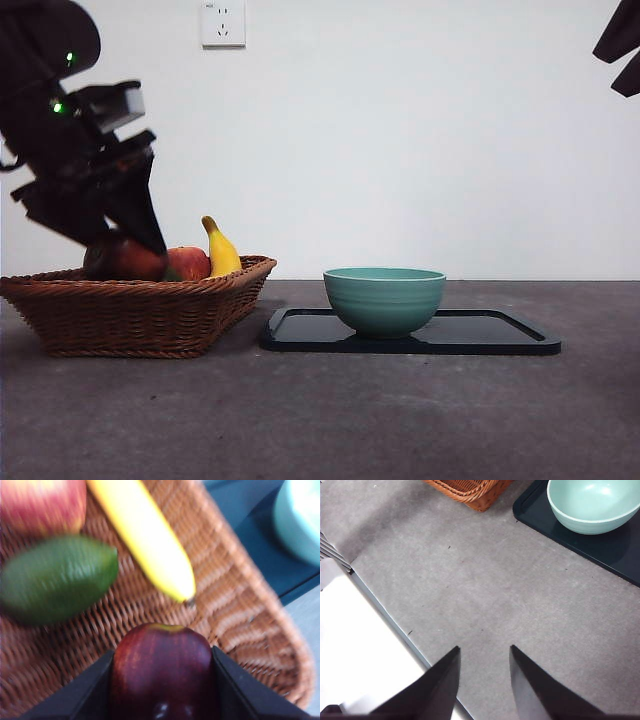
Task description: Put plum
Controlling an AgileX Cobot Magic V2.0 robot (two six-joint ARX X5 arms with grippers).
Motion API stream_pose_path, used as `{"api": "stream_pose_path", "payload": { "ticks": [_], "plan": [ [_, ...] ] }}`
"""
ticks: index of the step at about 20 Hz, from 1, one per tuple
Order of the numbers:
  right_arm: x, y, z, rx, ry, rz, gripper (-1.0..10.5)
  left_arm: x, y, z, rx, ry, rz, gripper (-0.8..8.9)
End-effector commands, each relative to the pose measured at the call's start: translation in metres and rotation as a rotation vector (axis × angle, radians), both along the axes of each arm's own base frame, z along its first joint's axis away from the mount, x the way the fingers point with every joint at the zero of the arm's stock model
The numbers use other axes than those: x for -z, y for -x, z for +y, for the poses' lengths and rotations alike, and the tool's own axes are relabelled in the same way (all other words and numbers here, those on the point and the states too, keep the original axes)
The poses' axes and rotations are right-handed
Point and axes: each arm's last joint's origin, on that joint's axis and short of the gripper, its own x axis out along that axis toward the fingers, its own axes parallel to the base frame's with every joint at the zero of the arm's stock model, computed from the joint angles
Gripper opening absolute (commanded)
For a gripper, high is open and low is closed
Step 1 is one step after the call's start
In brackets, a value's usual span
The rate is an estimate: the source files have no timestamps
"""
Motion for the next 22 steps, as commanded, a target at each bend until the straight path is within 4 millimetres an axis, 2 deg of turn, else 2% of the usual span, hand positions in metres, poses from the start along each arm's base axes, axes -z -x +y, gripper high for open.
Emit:
{"api": "stream_pose_path", "payload": {
  "ticks": [1, 3, 5, 9, 12, 14, 18, 20, 22],
  "plan": [
    [-0.001, -0.001, 0.001, -0.011, 0.003, -0.016, 1.6, 0.006, -0.004, -0.001, 0.001, 0.001, -0.028, 0.68],
    [-0.001, -0.001, 0.001, -0.010, 0.002, -0.017, 1.6, 0.013, -0.006, -0.001, 0.001, 0.002, -0.038, 0.71],
    [-0.001, -0.001, 0.001, -0.010, 0.002, -0.016, 1.6, 0.022, -0.010, -0.002, 0.001, 0.001, -0.028, 1.27],
    [-0.001, -0.001, 0.001, -0.010, 0.002, -0.016, 1.6, 0.034, -0.014, -0.003, -0.002, -0.003, -0.001, 1.33],
    [-0.001, -0.001, 0.001, -0.010, 0.002, -0.016, 1.6, 0.034, -0.014, -0.003, -0.005, -0.001, -0.001, 3.20],
    [-0.001, -0.001, 0.001, -0.010, 0.002, -0.017, 1.6, 0.035, -0.014, -0.003, -0.008, 0.000, 0.005, 3.77],
    [-0.001, -0.001, 0.001, -0.010, 0.002, -0.017, 1.6, 0.031, -0.015, -0.003, -0.029, 0.017, 0.009, 3.98],
    [-0.001, -0.001, 0.001, -0.010, 0.002, -0.017, 1.6, 0.022, -0.016, -0.004, -0.048, 0.034, -0.002, 4.46],
    [-0.001, -0.001, 0.001, -0.010, 0.002, -0.017, 1.6, 0.006, -0.016, -0.004, -0.052, 0.042, -0.018, 4.46]
  ]
}}
